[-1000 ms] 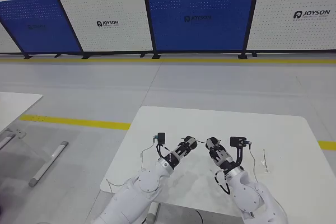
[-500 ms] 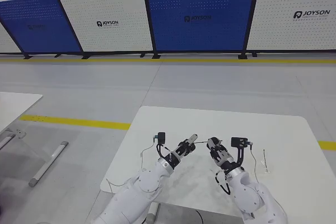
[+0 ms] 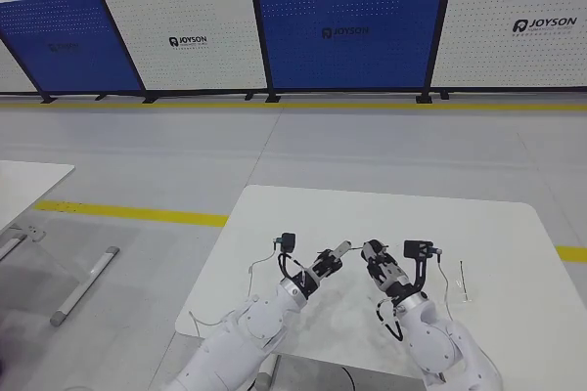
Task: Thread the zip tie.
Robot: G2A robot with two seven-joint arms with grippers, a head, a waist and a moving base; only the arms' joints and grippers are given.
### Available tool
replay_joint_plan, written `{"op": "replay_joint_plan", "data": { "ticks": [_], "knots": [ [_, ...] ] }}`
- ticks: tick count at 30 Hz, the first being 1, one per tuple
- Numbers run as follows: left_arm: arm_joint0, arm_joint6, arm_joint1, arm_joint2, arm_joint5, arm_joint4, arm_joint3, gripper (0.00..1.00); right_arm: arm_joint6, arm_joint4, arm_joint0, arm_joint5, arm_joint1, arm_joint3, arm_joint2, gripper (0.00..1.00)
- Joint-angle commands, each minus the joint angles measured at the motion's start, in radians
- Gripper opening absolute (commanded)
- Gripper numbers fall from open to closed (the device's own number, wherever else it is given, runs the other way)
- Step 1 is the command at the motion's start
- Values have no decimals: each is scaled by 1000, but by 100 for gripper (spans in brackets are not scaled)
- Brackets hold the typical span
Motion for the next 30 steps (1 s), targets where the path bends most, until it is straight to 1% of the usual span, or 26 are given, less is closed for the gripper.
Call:
{"op": "replay_joint_plan", "data": {
  "ticks": [1,18,22,30],
  "knots": [
    [-1,0,-1,0,0,-2,2,0,0,-2,-1,-1,0,-2,-1,0],
    [-8,-10,-5,2,0,8,10,0,-2,-13,-5,2,2,-19,-2,0],
    [-6,-18,-5,1,0,7,4,0,12,-15,-2,6,3,-19,-4,0],
    [8,-36,-2,-12,0,4,-23,0,31,-14,10,18,2,-10,-14,0]
  ]
}}
